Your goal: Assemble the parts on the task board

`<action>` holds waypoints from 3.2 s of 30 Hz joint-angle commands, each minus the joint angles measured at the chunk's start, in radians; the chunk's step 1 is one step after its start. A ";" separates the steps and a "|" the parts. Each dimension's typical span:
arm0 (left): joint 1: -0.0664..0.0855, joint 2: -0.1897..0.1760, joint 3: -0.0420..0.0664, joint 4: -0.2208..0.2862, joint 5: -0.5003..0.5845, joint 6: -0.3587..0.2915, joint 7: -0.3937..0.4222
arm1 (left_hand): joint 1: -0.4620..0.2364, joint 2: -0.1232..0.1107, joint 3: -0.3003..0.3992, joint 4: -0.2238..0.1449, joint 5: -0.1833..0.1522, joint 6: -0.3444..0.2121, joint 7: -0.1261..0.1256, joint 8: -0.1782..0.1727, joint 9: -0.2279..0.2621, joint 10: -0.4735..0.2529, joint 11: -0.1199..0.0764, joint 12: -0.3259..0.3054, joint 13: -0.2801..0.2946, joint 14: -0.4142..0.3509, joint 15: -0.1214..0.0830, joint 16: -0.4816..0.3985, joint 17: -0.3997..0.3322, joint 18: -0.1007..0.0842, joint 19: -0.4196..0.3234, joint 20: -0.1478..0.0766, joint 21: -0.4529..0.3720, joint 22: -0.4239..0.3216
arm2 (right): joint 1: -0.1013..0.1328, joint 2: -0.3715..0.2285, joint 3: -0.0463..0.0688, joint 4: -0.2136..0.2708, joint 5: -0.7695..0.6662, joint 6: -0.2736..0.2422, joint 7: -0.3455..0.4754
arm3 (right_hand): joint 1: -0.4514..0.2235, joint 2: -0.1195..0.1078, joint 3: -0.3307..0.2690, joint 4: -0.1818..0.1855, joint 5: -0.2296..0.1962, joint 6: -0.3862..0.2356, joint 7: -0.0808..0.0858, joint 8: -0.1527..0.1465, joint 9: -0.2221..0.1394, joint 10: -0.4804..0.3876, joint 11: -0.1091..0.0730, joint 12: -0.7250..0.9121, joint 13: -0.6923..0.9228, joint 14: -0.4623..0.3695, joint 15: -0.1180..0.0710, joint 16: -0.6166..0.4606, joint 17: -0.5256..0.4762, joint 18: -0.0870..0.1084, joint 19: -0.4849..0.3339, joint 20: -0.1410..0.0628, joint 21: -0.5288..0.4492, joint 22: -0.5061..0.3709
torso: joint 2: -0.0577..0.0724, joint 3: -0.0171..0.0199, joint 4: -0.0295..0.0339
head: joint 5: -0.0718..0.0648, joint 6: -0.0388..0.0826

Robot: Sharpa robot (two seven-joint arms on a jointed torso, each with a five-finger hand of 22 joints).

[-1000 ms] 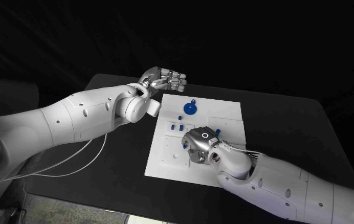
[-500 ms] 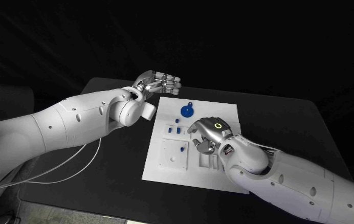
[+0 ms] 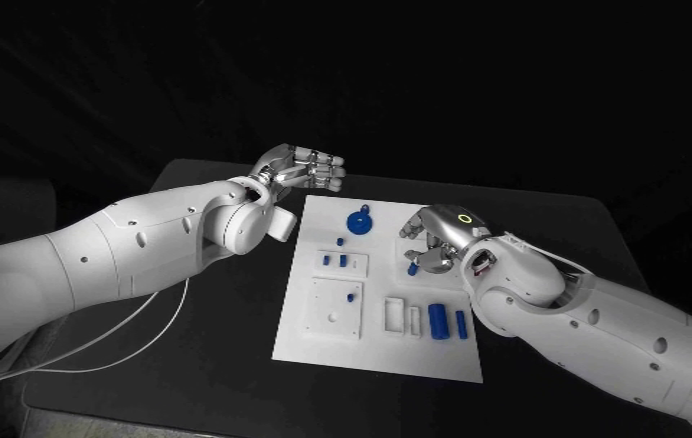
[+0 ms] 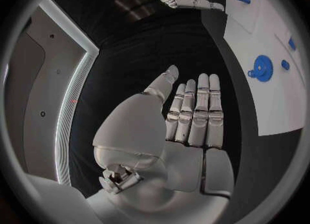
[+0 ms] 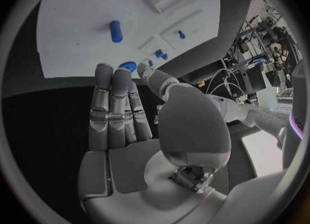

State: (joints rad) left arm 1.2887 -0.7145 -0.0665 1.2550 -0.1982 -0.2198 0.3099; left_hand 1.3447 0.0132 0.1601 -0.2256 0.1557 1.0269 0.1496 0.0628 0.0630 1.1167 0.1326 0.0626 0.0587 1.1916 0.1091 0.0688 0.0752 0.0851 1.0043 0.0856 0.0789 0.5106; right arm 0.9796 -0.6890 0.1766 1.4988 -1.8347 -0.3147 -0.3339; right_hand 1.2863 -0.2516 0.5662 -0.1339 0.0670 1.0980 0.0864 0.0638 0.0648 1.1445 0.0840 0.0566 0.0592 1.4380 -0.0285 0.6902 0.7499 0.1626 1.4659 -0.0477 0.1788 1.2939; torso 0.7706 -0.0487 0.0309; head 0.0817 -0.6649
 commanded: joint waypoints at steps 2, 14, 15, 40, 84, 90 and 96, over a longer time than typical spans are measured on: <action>0.001 0.001 0.001 0.003 0.007 0.017 0.010 | 0.002 -0.004 -0.001 0.006 -0.002 -0.006 0.000 0.001 0.000 -0.008 -0.001 -0.001 0.000 -0.006 -0.002 -0.003 0.002 -0.011 0.004 0.002 0.005 -0.001 | 0.000 0.005 0.003 -0.022 0.023 0.108 0.013 | 0.013 0.011 -0.057 0.001 -0.012 -0.018 -0.006 -0.002 -0.001 -0.012 0.002 0.002 0.000 -0.002 0.007 -0.003 -0.005 -0.008 0.003 0.009 -0.015 -0.009 | 0.002 0.0008 0.0030 | -0.003 0.003; 0.001 0.000 0.001 0.001 0.008 0.019 0.010 | 0.002 -0.004 -0.001 0.006 -0.002 -0.006 0.000 0.001 0.000 -0.008 -0.001 -0.001 0.000 -0.006 -0.002 -0.003 0.002 -0.011 0.004 0.002 0.005 -0.001 | -0.007 0.028 0.001 -0.072 0.024 0.185 0.027 | 0.020 0.032 -0.159 0.020 -0.013 -0.042 -0.013 -0.002 -0.001 -0.011 0.001 0.003 0.001 -0.002 0.008 -0.002 -0.009 -0.015 0.013 0.009 -0.042 -0.021 | 0.001 0.0002 0.0031 | 0.001 -0.007; 0.001 0.000 0.001 0.001 0.008 0.019 0.009 | 0.002 -0.004 -0.001 0.006 -0.002 -0.006 0.000 0.001 0.000 -0.008 -0.001 -0.001 0.000 -0.006 -0.002 -0.003 0.002 -0.011 0.004 0.002 0.005 -0.001 | -0.008 0.029 0.001 -0.074 0.025 0.187 0.027 | 0.020 0.032 -0.159 0.020 -0.013 -0.042 -0.013 -0.002 -0.001 -0.011 0.001 0.003 0.001 -0.002 0.008 -0.002 -0.009 -0.015 0.013 0.009 -0.042 -0.021 | 0.001 0.0000 0.0028 | 0.001 -0.007; 0.001 0.000 0.001 -0.001 0.008 0.022 0.004 | -0.001 -0.002 -0.003 0.011 -0.004 -0.005 -0.001 0.001 0.001 -0.008 -0.001 -0.001 0.000 -0.006 -0.002 -0.003 0.002 -0.012 0.005 0.002 0.009 -0.018 | -0.011 0.056 -0.027 -0.112 -0.006 0.159 0.032 | 0.000 0.052 0.097 -0.011 -0.017 0.031 0.015 0.000 0.000 0.094 -0.024 0.002 0.001 0.004 -0.012 0.011 0.007 -0.029 0.023 -0.014 -0.012 0.035 | 0.001 -0.0002 0.0019 | 0.004 -0.014; 0.001 -0.004 0.000 -0.014 0.008 0.021 0.000 | 0.002 -0.002 -0.002 0.014 -0.003 -0.006 0.000 0.001 0.001 -0.008 -0.001 -0.001 0.000 -0.006 -0.002 -0.003 0.002 -0.012 0.006 0.002 0.013 -0.027 | -0.011 0.005 0.006 0.052 0.039 0.043 0.006 | -0.006 0.128 0.090 -0.062 -0.017 0.181 -0.009 0.000 0.006 0.223 -0.064 0.003 0.004 0.022 -0.041 -0.003 0.022 -0.056 0.025 -0.045 0.113 0.049 | 0.001 -0.0004 0.0027 | 0.012 -0.011; 0.001 0.001 0.000 -0.020 0.008 0.022 0.001 | 0.002 -0.002 -0.002 0.014 -0.003 -0.006 0.000 0.001 0.001 -0.008 -0.001 -0.001 0.000 -0.006 -0.002 -0.003 0.002 -0.012 0.006 0.002 0.013 -0.027 | -0.011 0.032 0.005 0.077 0.056 0.043 0.019 | -0.008 0.130 0.088 -0.062 -0.017 0.182 -0.009 0.000 0.007 0.224 -0.065 0.003 0.005 0.022 -0.041 -0.004 0.022 -0.056 0.023 -0.044 0.117 0.049 | -0.001 -0.0012 0.0022 | 0.023 -0.016; 0.001 0.004 0.000 -0.025 0.011 0.022 0.001 | 0.002 -0.002 -0.002 0.014 -0.003 -0.006 0.000 0.001 0.001 -0.008 -0.001 -0.001 0.000 -0.006 -0.002 -0.003 0.002 -0.012 0.006 0.002 0.013 -0.027 | -0.012 0.090 -0.024 0.079 0.037 0.045 0.036 | -0.007 0.132 0.088 -0.064 -0.017 0.181 -0.009 0.000 0.007 0.224 -0.064 0.004 0.005 0.023 -0.041 -0.004 0.022 -0.055 0.023 -0.044 0.118 0.049 | -0.001 0.0010 -0.0007 | 0.036 -0.016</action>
State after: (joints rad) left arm 1.2886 -0.7139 -0.0670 1.2303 -0.1960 -0.2103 0.3039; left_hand 1.3447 0.0132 0.1603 -0.2175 0.1556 1.0269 0.1496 0.0628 0.0630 1.1168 0.1325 0.0626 0.0587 1.1916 0.1090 0.0688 0.0756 0.0851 1.0043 0.0856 0.0903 0.4841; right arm 0.9691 -0.6096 0.1564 1.5759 -1.7919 -0.2683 -0.3239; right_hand 1.2781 -0.1273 0.6475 -0.1968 0.0462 1.2737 0.0757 0.0590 0.0660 1.3621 0.0211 0.0576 0.0636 1.4575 -0.0627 0.6893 0.7716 0.1073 1.4683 -0.0840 0.2924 1.3075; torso 0.7703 -0.0490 0.0321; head 0.1125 -0.6799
